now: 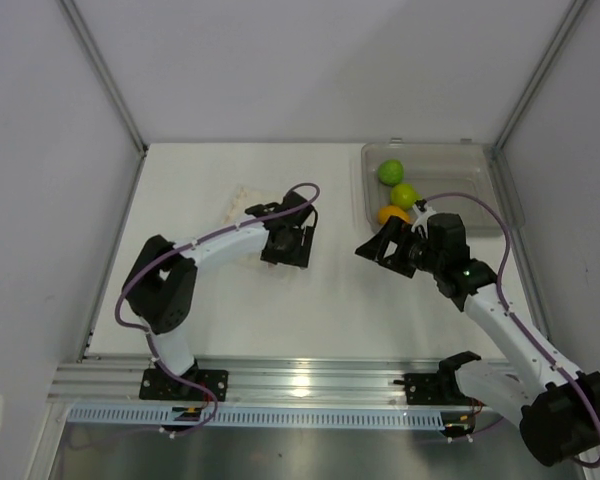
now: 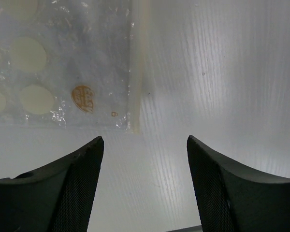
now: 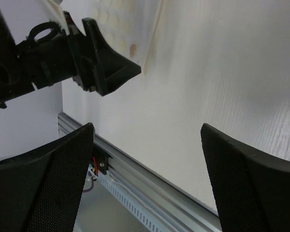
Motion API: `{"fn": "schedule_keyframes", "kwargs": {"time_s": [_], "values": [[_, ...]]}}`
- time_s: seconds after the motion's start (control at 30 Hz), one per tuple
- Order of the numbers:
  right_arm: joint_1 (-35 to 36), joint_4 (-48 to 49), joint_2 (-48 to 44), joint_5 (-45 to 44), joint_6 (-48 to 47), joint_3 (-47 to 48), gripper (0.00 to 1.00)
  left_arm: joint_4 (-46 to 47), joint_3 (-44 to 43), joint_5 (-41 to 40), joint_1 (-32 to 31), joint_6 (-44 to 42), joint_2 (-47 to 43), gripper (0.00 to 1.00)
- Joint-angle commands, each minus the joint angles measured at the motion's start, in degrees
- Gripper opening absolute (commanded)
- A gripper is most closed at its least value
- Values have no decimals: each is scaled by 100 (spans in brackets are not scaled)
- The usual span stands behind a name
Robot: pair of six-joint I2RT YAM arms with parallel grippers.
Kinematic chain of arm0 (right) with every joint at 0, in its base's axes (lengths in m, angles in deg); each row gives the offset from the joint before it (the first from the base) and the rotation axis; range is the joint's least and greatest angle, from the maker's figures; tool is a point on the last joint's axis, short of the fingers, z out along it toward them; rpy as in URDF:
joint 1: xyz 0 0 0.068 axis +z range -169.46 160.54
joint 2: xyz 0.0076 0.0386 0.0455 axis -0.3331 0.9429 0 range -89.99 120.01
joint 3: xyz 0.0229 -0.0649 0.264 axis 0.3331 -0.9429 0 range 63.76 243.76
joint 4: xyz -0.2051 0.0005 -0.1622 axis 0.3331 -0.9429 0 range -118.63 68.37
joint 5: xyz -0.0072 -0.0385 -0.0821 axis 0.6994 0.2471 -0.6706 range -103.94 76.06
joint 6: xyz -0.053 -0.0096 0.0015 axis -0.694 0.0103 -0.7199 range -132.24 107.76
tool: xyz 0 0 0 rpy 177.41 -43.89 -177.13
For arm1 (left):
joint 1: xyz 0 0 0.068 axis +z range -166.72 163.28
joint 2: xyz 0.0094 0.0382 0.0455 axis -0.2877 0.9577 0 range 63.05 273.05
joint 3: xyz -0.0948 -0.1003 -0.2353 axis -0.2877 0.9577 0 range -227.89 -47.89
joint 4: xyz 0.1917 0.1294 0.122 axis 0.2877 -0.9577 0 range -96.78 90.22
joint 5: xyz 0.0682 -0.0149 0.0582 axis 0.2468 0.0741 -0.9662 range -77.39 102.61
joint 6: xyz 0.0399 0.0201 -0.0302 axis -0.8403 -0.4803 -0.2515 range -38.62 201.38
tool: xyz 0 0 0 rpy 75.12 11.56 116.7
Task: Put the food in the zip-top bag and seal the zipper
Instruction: Pick up the zipper food storage bag at the center of the board.
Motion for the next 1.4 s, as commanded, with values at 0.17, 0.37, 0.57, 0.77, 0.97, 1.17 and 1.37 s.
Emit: {"fn": "schedule_keyframes", "kwargs": {"time_s": [0.17, 0.37, 0.57, 0.77, 0.97, 1.17, 1.37], "values": [[14, -190, -568, -268, -52, 216, 94, -638, -926, -717, -55, 154, 1036, 72], [23, -225, -691, -313, -52, 305, 94, -313, -600, -665, -47, 225, 1107, 69], [14, -331, -753, -348, -96, 313, 95, -5, -609, -322, 68, 75, 1379, 60], [14, -419, -841, -462, -140, 401, 95, 127, -284, -40, 94, 92, 1564, 46], [14, -392, -788, -480, -96, 349, 96, 513, 321, 56, 94, 233, 1511, 23], [23, -147, -604, -392, -17, -64, 96, 1005, 823, 425, 103, 321, 1389, 1], [356, 293, -86, -444, 194, -346, 96, 1717, 1438, 1373, 42, 339, 827, 1]]}}
